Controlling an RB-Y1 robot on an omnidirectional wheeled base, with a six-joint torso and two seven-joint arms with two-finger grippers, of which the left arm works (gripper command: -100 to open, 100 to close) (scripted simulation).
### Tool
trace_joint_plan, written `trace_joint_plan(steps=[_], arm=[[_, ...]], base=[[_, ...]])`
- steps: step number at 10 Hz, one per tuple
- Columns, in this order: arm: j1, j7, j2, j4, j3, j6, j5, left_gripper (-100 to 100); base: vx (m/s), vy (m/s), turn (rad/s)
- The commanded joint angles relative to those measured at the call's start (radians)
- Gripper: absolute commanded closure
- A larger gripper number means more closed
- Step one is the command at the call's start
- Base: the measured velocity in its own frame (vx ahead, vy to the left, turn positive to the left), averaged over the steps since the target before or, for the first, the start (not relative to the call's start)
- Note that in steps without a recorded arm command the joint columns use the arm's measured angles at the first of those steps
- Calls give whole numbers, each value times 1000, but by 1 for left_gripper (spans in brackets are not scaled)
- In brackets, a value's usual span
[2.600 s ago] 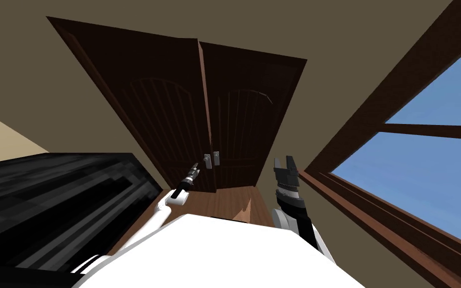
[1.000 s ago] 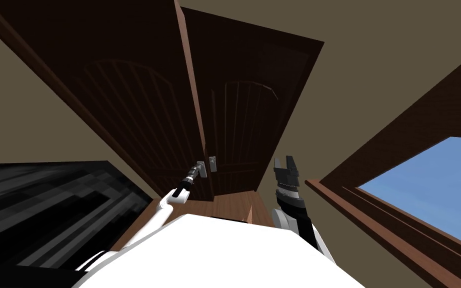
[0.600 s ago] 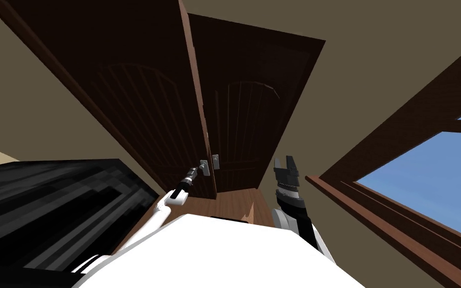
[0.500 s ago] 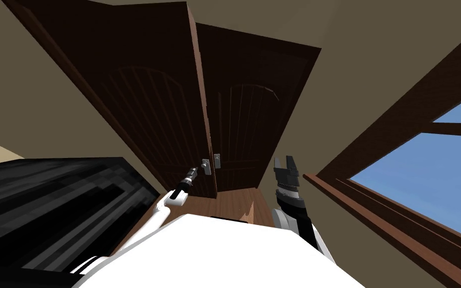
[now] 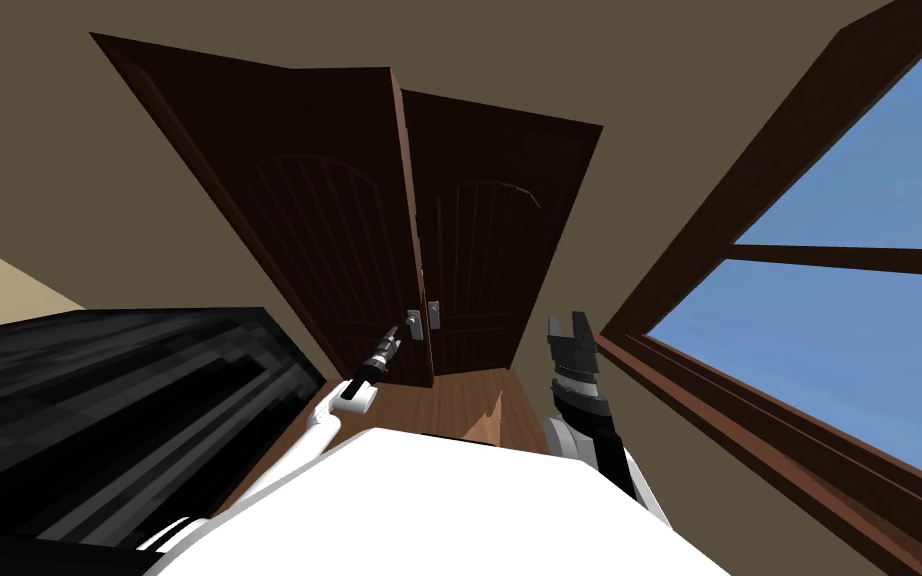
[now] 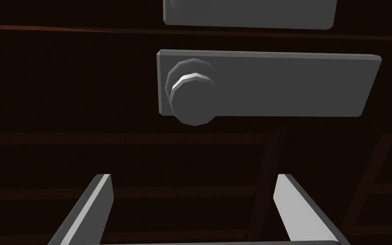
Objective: Pull the door open
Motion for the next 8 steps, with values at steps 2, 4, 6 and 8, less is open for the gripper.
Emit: trace_joint_plan(steps=[2,4,6,8], arm=[[2,4,0,-6,-7,-3,0,-100],[-1,-5,-2,18,11,-1,0,-100],[-7,-11,-5,32,20,-1,1,-100],[-17,-17,-11,43,25,-1,0,-100]], base=[[-142,-40,-7],[101,76,50],[146,91,-1],[204,25,-29]])
